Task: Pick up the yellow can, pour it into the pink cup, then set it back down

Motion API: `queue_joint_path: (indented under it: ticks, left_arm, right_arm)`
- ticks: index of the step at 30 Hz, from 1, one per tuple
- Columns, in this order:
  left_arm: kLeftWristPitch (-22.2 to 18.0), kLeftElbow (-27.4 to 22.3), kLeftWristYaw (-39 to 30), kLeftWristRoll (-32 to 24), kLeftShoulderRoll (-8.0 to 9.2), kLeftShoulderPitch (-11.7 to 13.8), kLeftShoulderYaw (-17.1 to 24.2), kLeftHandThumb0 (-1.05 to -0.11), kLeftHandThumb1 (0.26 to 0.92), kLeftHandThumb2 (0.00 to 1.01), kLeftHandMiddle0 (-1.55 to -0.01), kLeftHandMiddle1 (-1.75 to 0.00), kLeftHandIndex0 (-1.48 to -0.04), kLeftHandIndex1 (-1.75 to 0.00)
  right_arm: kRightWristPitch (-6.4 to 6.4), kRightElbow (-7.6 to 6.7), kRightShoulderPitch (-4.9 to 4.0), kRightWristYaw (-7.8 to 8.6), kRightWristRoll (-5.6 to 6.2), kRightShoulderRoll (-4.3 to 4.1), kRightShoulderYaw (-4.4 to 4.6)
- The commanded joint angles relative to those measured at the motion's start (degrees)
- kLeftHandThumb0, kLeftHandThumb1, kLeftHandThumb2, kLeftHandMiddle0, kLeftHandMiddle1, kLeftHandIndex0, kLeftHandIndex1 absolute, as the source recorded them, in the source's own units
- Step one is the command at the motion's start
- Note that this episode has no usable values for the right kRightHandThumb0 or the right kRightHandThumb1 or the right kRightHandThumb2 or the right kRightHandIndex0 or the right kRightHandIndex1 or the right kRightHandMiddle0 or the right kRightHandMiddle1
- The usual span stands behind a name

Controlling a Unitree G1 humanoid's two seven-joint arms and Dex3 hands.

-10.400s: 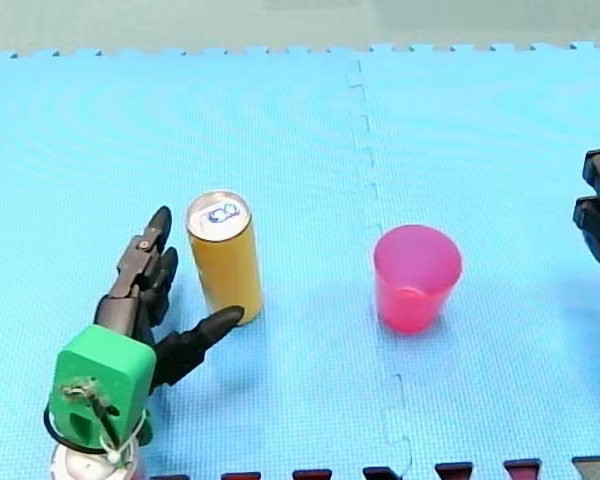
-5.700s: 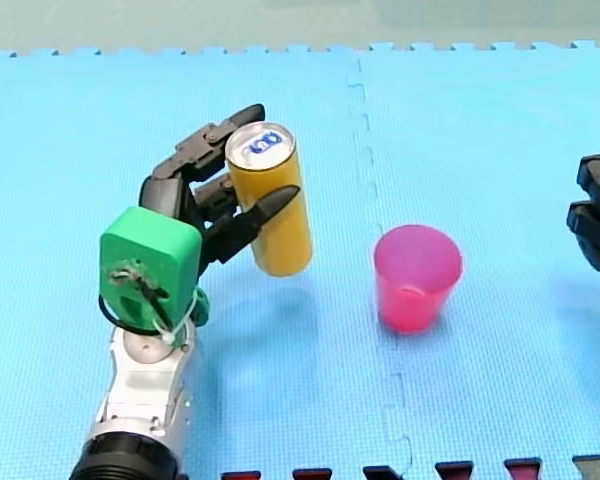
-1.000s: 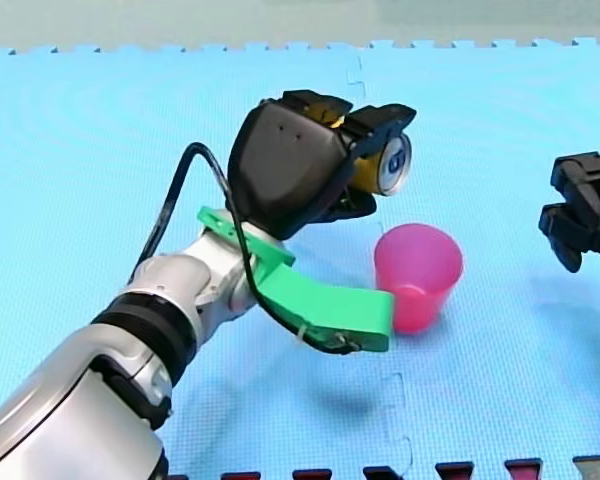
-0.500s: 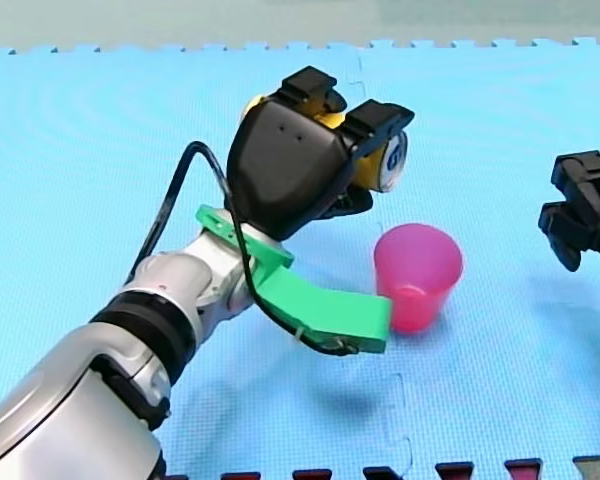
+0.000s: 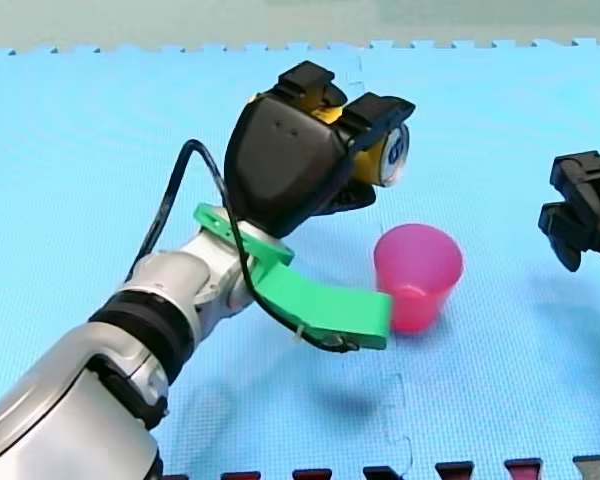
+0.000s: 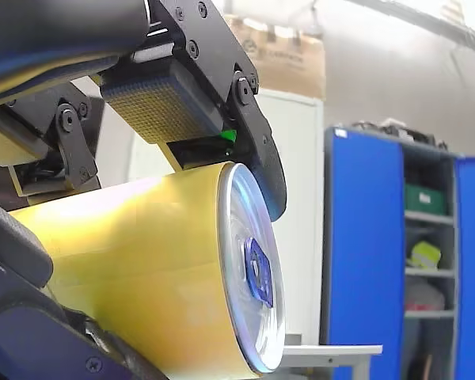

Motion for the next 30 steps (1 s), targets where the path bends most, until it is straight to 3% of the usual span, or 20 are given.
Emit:
queue_joint_path:
  ticks: [1,4,7,11,14,16,18,19,25,30]
  left_arm:
    - [-0.08,0.04,1.18,-0.2,0.91,0.43,0.45,-0.381,0.785,0.0,-0.85,-1.0,-0.95,-0.59]
    - [1.39,0.78,2.62,0.27,0.85,0.34,0.38,-0.387,0.779,0.0,-0.85,-1.04,-0.89,-0.72]
    - [0.34,1.34,3.29,-0.71,0.56,0.54,1.25,-0.399,0.777,0.0,-0.87,-1.08,-0.86,-0.74]
    - [-1.01,2.61,4.33,-2.4,-0.33,1.38,2.66,-0.398,0.773,0.0,-0.9,-1.11,-0.93,-0.56]
    - [-2.2,3.08,5.6,-4.01,-0.93,2.22,4.19,-0.392,0.769,0.0,-0.98,-0.93,-1.04,-0.34]
    - [-3.87,3.15,5.79,-5.76,-1.16,2.97,5.74,-0.386,0.765,0.0,-1.08,-0.57,-1.11,-0.12]
    - [-5.66,3.09,5.51,-7.76,-1.32,3.74,7.49,-0.384,0.761,0.0,-1.17,-0.26,-1.15,-0.03]
    - [-6.51,3.06,4.92,-9.14,-1.43,4.19,8.71,-0.385,0.761,0.0,-1.19,-0.2,-1.16,-0.02]
    - [-11.57,2.16,0.74,-16.21,-1.48,7.64,14.86,-0.367,0.756,0.0,-1.27,-0.08,-1.22,-0.01]
    - [-14.13,1.8,0.09,-17.45,-0.43,10.87,16.91,-0.361,0.756,0.0,-1.27,-0.05,-1.23,-0.01]
  right_arm:
    - [-0.6,-0.07,0.29,0.48,0.23,-0.58,-0.07]
    - [-1.63,-0.1,0.56,1.35,0.13,-0.89,-0.02]
    - [-2.04,-0.08,0.63,1.81,0.1,-1.08,-0.01]
    - [-3.2,-0.14,0.95,1.7,-0.24,-1.11,0.25]
    - [-3.68,-0.13,1.02,1.49,-0.58,-1.23,0.52]
    - [-3.8,-0.11,1.04,1.49,-0.58,-1.24,0.54]
    - [-3.9,-0.11,1.11,1.56,-0.49,-1.26,0.53]
    - [-3.98,-0.12,1.17,1.62,-0.44,-1.27,0.52]
    - [-4.93,-0.16,1.59,1.78,-0.41,-1.23,0.57]
    - [-5.23,-0.09,1.57,1.82,-0.5,-1.4,0.67]
